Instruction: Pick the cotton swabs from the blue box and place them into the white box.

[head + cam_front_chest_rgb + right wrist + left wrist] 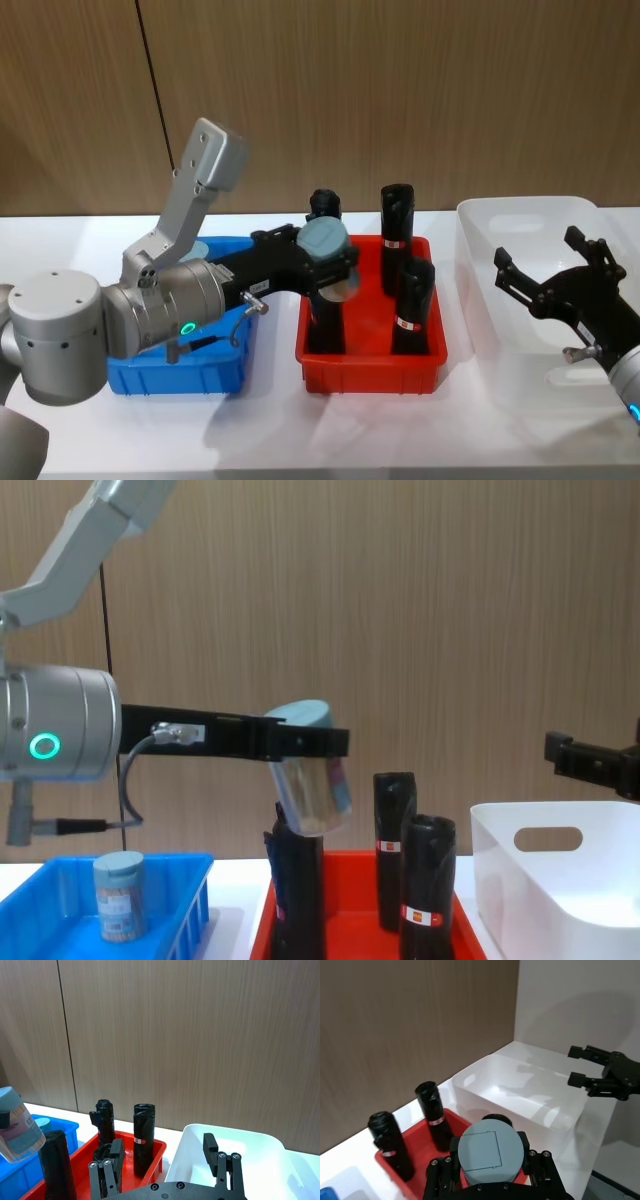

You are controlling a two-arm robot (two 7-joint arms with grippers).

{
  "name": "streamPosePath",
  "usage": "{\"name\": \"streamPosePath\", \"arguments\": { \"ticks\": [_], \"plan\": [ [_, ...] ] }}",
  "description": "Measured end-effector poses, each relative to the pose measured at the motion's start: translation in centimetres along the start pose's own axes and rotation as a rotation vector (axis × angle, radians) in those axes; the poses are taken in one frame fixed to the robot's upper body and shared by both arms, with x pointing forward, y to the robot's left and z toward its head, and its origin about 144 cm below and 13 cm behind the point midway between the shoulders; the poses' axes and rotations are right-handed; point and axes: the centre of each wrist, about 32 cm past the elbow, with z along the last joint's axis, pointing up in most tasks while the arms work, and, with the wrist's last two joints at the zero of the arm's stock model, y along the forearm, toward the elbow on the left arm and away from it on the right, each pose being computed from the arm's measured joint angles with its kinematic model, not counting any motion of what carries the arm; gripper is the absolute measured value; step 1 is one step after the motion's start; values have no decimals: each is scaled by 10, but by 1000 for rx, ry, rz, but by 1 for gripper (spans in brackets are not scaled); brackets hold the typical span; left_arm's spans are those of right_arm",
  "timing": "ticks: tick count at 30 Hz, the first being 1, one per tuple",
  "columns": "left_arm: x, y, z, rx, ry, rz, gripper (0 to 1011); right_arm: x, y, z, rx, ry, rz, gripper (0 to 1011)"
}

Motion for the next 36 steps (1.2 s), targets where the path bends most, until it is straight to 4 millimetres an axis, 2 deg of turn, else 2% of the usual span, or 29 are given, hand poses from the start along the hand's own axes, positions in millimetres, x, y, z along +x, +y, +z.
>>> {"name": "streamPosePath", "arguments": {
  "ticks": [23, 36],
  "plan": [
    [22, -26, -12, -34, 4, -256, 669, 0, 0, 0, 0, 0, 0, 1002],
    [26, -30, -12, -29, -20, -327, 669, 0, 0, 0, 0, 0, 0, 1002]
  ]
}}
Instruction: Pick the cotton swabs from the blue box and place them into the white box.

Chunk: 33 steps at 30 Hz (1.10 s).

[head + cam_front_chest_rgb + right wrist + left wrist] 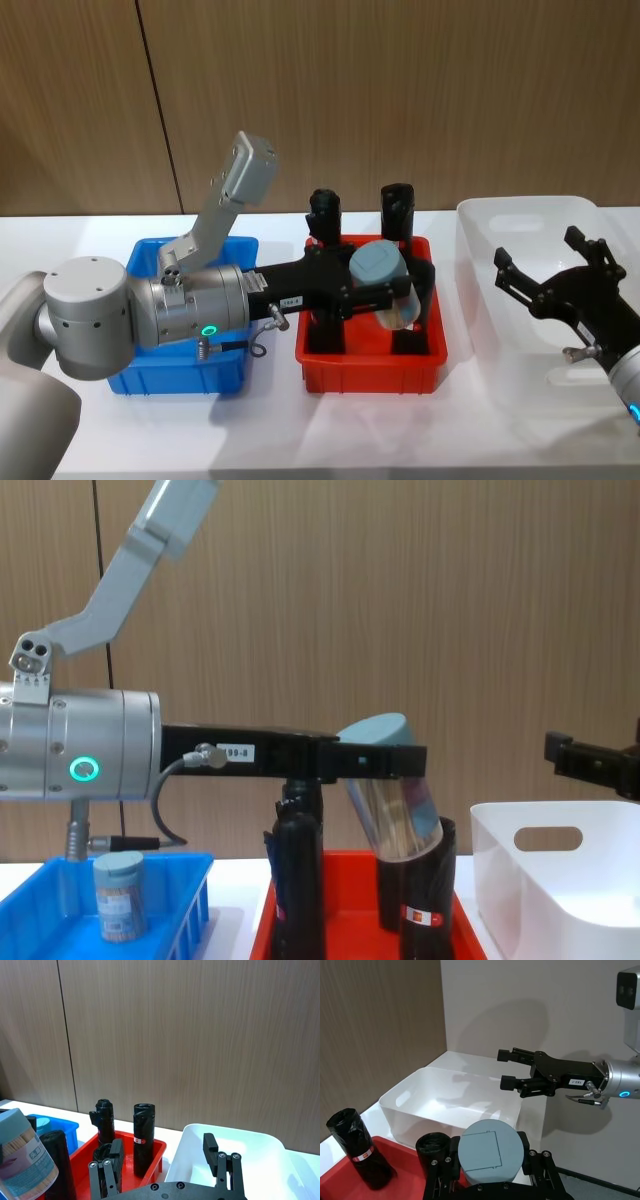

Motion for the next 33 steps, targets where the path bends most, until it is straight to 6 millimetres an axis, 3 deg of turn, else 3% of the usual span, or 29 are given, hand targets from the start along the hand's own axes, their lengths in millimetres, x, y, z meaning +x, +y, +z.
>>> {"name": "streamPosePath", "arguments": {
  "ticks": [21, 33],
  "plan": [
    [2, 0, 0, 5, -10, -29, 669, 3, -1, 2, 3, -2, 30, 1002],
    [2, 0, 0, 6, -11, -33, 669, 15, -2, 13, -47, 5, 152, 1002]
  ]
}}
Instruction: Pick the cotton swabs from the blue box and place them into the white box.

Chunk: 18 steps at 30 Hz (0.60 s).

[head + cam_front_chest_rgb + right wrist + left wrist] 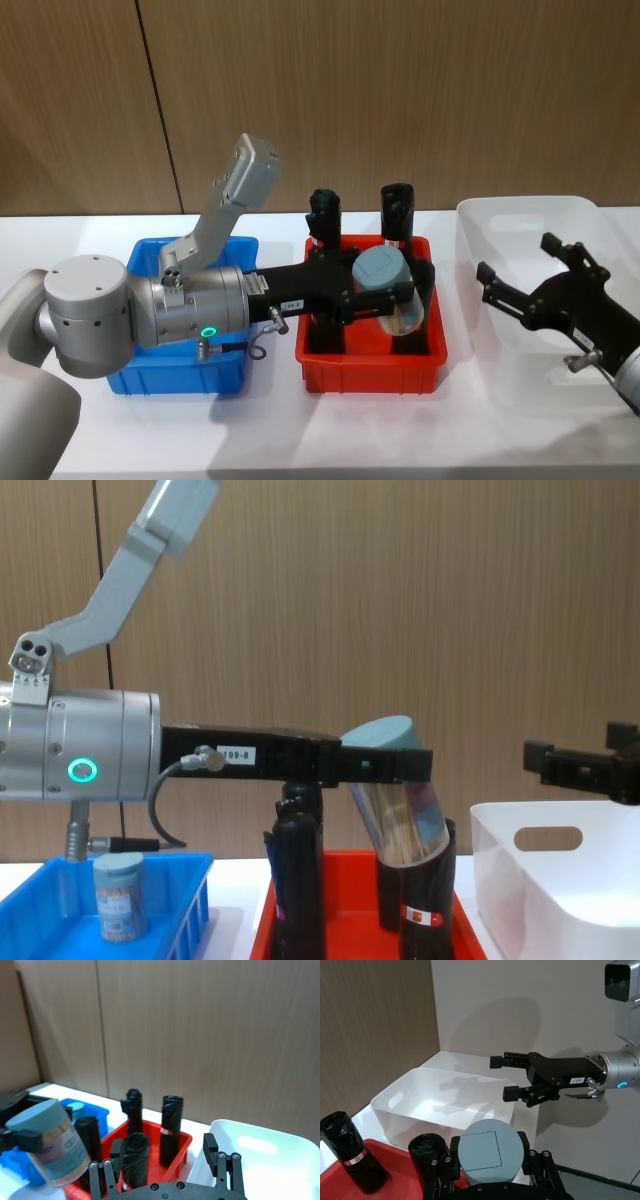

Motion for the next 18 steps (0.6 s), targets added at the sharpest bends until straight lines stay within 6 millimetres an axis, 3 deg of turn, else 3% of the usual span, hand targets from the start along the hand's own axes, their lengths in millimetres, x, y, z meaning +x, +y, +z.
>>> {"name": "streamPosePath", "arguments": {
  "ticks": [18],
  "plan": [
    [0, 0, 0, 0, 0, -2, 669, 22, 1, 19, -99, -3, 260, 1003]
  ]
}}
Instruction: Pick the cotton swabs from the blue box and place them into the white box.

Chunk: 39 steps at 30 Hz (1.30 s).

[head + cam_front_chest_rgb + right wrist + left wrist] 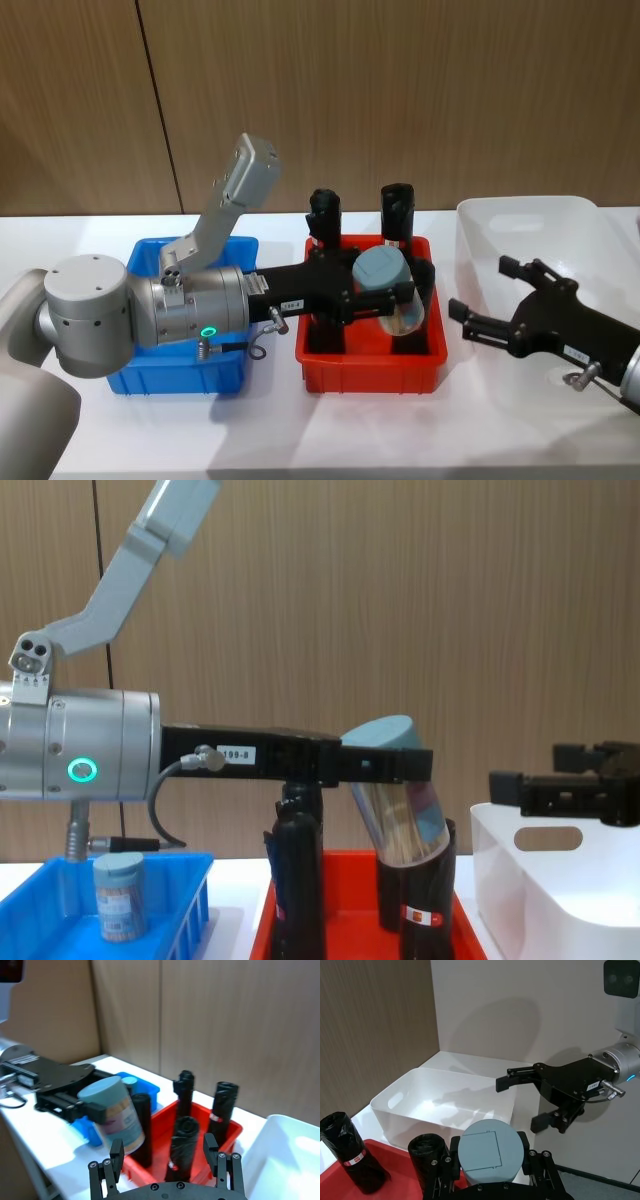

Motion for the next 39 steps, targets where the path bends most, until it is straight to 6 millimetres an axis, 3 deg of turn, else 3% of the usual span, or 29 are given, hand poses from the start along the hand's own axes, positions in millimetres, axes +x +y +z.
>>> {"name": "streamPosePath", "arguments": {
  "ticks": [19, 39],
  "plan": [
    [0, 0, 0, 0, 0, 0, 669, 16, 21, 11, -98, 7, 244, 1002],
    [0, 0, 0, 0, 0, 0, 669, 24, 45, 12, -125, -5, 260, 1002]
  ]
}}
